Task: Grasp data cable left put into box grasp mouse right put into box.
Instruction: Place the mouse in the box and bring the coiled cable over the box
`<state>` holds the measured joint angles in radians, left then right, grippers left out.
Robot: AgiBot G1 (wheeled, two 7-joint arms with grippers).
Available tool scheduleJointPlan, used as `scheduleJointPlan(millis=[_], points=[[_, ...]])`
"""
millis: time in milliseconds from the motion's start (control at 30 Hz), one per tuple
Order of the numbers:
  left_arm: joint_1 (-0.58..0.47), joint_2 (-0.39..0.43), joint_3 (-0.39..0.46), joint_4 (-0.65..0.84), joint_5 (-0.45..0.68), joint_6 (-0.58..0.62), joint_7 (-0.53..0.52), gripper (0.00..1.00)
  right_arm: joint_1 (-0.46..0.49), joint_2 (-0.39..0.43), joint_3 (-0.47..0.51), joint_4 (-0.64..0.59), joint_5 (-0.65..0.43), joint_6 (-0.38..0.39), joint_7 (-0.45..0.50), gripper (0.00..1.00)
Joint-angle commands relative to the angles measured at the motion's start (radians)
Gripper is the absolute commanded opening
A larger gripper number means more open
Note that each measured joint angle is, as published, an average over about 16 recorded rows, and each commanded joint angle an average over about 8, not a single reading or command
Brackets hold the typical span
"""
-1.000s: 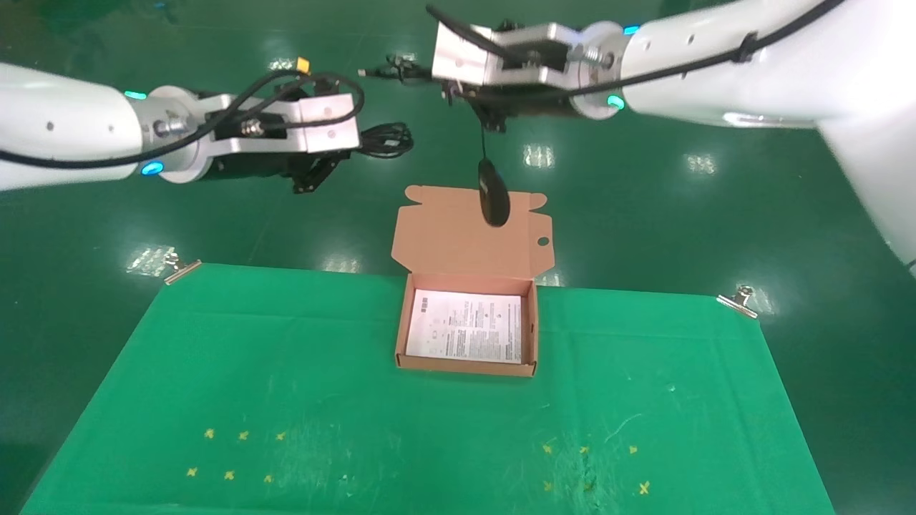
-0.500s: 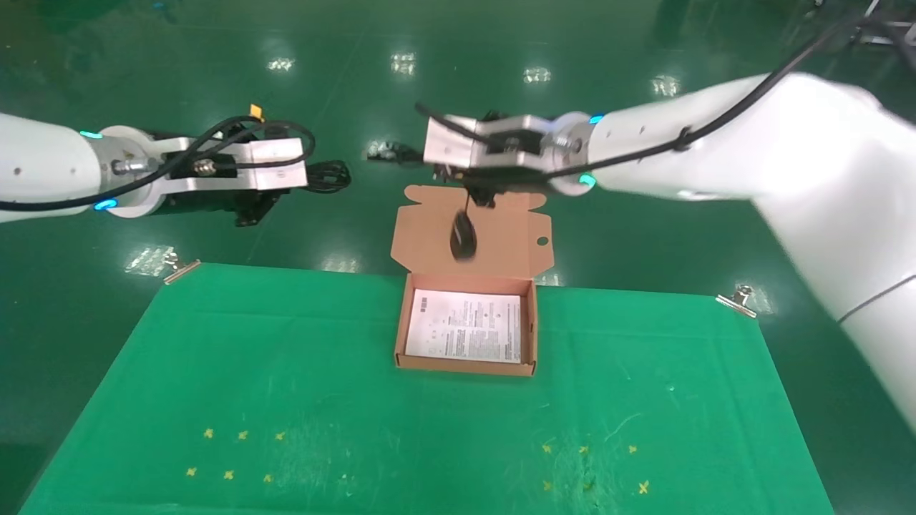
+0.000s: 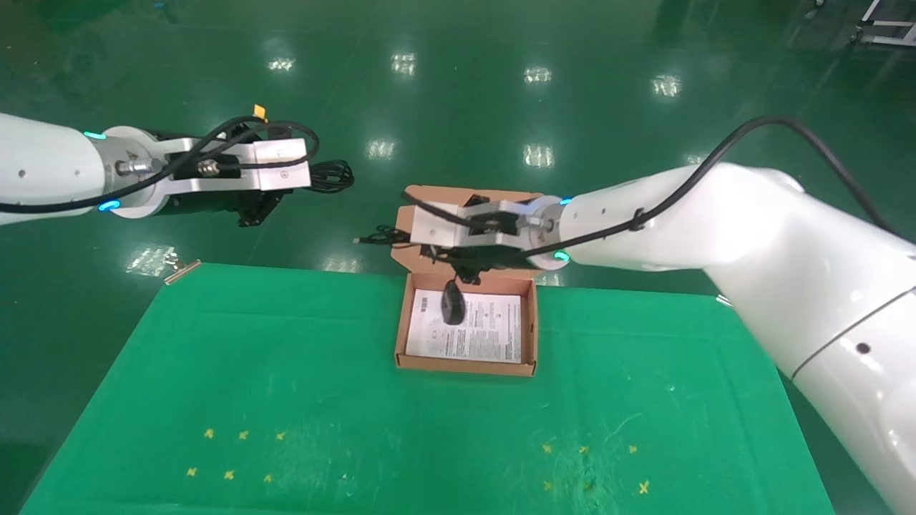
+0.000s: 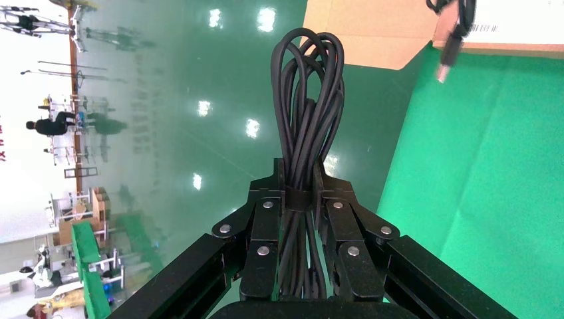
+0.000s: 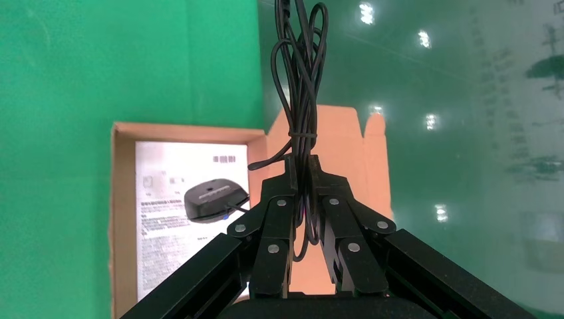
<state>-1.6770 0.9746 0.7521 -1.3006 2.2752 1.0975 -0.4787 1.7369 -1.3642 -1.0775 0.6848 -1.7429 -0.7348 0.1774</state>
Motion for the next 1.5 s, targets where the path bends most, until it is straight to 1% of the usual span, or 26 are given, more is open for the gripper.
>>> scheduleJointPlan(millis=[33, 167, 367, 600, 867, 900, 1133, 1167, 1333, 1500], points=[[0.0, 0.0, 0.0, 0.0, 0.0, 0.0, 0.0, 0.0, -0.006, -0.003, -0.018, 0.005, 0.014, 0.007, 0.001, 0.0], [0.0, 0.0, 0.0, 0.0, 0.0, 0.0, 0.0, 0.0, -0.019, -0.004, -0.059, -0.005, 0.049, 0.036, 0.023, 0.0], [0.0, 0.0, 0.0, 0.0, 0.0, 0.0, 0.0, 0.0, -0.041, -0.003, -0.117, -0.053, 0.084, 0.08, 0.075, 0.0], [0.0, 0.0, 0.0, 0.0, 0.0, 0.0, 0.0, 0.0, -0.061, -0.004, -0.178, -0.103, 0.106, 0.107, 0.135, 0.0], [0.0, 0.0, 0.0, 0.0, 0.0, 0.0, 0.0, 0.0, -0.089, -0.007, -0.242, -0.109, 0.129, 0.145, 0.183, 0.0], [0.0, 0.0, 0.0, 0.0, 0.0, 0.0, 0.0, 0.0, -0.091, -0.008, -0.25, -0.107, 0.132, 0.148, 0.189, 0.03], [0.0, 0.0, 0.0, 0.0, 0.0, 0.0, 0.0, 0.0, -0.092, -0.005, -0.291, -0.101, 0.145, 0.157, 0.211, 0.9], [0.0, 0.0, 0.0, -0.001, 0.0, 0.001, 0.0, 0.0, -0.092, -0.002, -0.294, -0.098, 0.146, 0.156, 0.212, 1.0], [0.008, 0.007, 0.004, -0.006, -0.007, -0.002, 0.006, 0.0, -0.092, 0.018, -0.304, -0.072, 0.149, 0.157, 0.218, 1.0], [0.037, 0.024, 0.012, -0.009, -0.007, -0.025, 0.008, 0.0, -0.086, 0.035, -0.311, -0.056, 0.142, 0.157, 0.229, 1.0]])
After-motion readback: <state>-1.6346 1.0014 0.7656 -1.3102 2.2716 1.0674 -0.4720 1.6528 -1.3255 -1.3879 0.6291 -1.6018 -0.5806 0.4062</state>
